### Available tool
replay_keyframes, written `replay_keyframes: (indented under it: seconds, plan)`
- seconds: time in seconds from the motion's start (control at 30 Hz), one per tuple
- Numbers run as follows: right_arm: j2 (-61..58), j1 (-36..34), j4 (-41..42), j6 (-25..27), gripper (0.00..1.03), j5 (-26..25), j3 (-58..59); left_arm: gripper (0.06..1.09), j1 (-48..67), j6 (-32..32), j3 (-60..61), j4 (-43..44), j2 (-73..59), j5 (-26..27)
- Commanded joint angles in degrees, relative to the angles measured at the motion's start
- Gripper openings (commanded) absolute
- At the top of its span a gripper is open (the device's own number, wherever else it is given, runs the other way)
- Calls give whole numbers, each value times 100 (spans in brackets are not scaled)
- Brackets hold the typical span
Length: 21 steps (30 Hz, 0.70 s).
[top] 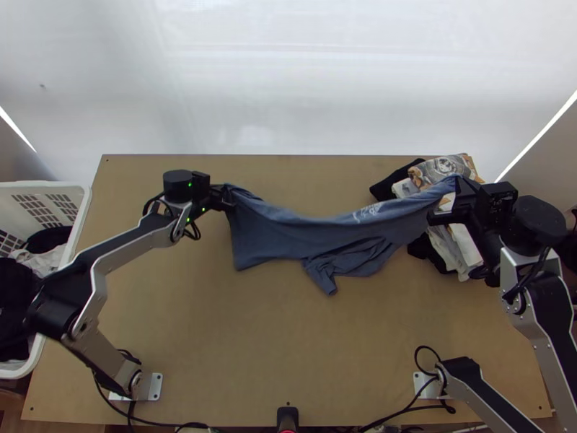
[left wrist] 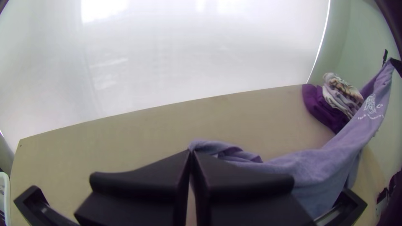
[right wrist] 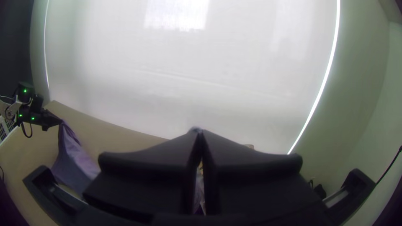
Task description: Fold the t-shirt
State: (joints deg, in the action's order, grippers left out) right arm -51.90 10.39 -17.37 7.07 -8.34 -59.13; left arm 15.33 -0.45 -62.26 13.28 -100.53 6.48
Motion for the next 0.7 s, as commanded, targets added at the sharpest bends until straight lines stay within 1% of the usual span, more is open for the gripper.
replay_keyframes:
  seconds: [0.0,0.03,0.17,0.27,0.3,0.37,0.43,0.57,0.6,0.67]
  plan:
    - [-13,112,5,-39,3,-1,34,91,-268,-78,-805,26,-863,81]
    - [-4,130,14,-39,3,-1,51,104,-250,-140,-797,17,-819,81]
    - [-4,156,5,-48,3,-1,77,104,-241,-219,-753,-264,-327,81]
    - [-4,174,-21,-48,3,-1,86,104,-285,-280,-814,-1082,315,73]
    - [4,174,-21,-48,3,-1,95,104,-285,-175,-761,-1363,535,81]
    - [22,191,-21,-48,3,8,104,104,-241,291,-480,-1548,1018,73]
    - [31,191,-21,-48,3,8,104,104,-136,1170,56,-1398,1405,46]
    - [31,200,-21,-48,3,8,86,103,-48,2515,900,-1363,1985,37]
    - [40,218,-21,-48,3,8,86,103,-4,2787,1120,-1354,2125,37]
    - [48,244,-21,-65,3,8,104,103,181,3086,1524,-1398,2486,37]
